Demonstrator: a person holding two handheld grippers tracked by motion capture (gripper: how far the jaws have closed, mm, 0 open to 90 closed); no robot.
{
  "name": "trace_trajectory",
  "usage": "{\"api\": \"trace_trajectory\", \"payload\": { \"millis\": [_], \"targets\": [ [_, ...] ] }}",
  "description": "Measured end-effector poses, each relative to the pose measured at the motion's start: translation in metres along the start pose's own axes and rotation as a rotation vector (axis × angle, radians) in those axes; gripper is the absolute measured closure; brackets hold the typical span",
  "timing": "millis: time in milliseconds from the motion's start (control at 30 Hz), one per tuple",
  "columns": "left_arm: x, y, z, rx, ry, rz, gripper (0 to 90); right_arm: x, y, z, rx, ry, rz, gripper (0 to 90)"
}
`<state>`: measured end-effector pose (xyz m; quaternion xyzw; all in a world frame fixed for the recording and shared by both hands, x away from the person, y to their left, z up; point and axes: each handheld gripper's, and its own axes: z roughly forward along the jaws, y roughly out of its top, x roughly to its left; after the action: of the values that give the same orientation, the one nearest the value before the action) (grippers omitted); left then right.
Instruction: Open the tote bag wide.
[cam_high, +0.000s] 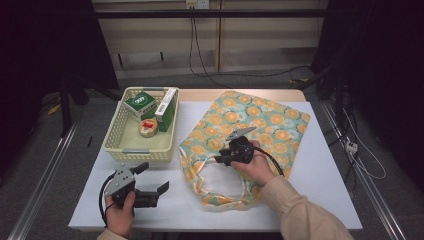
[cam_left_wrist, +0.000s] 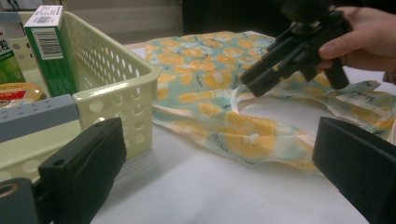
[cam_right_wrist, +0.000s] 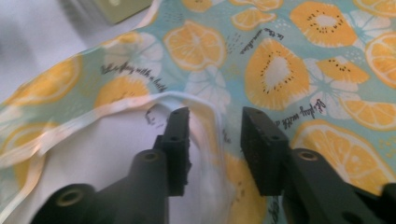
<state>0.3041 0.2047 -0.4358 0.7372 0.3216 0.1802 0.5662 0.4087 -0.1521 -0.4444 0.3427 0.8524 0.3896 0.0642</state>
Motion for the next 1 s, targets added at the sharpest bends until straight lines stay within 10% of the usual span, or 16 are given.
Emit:
{"api": "trace_trajectory", "payload": {
  "millis": [433,700,1000],
  "targets": [
    [-0.001,-0.001,-0.001,0.009,0.004,0.007,2.5,0.009,-0.054,-0.059,0.046,-0.011,-0.040,55.2],
    [-0.003,0.000,0.001,0.013,0.001,0.011,2.5,0.008,-0.069,-0.055,0.033,-0.019,-0.008,88.9],
    [-0.001,-0.001,-0.001,0.013,0.007,0.009,2.5,0.015,-0.059,-0.046,0.009,0.015,0.014,90.0]
  ]
}}
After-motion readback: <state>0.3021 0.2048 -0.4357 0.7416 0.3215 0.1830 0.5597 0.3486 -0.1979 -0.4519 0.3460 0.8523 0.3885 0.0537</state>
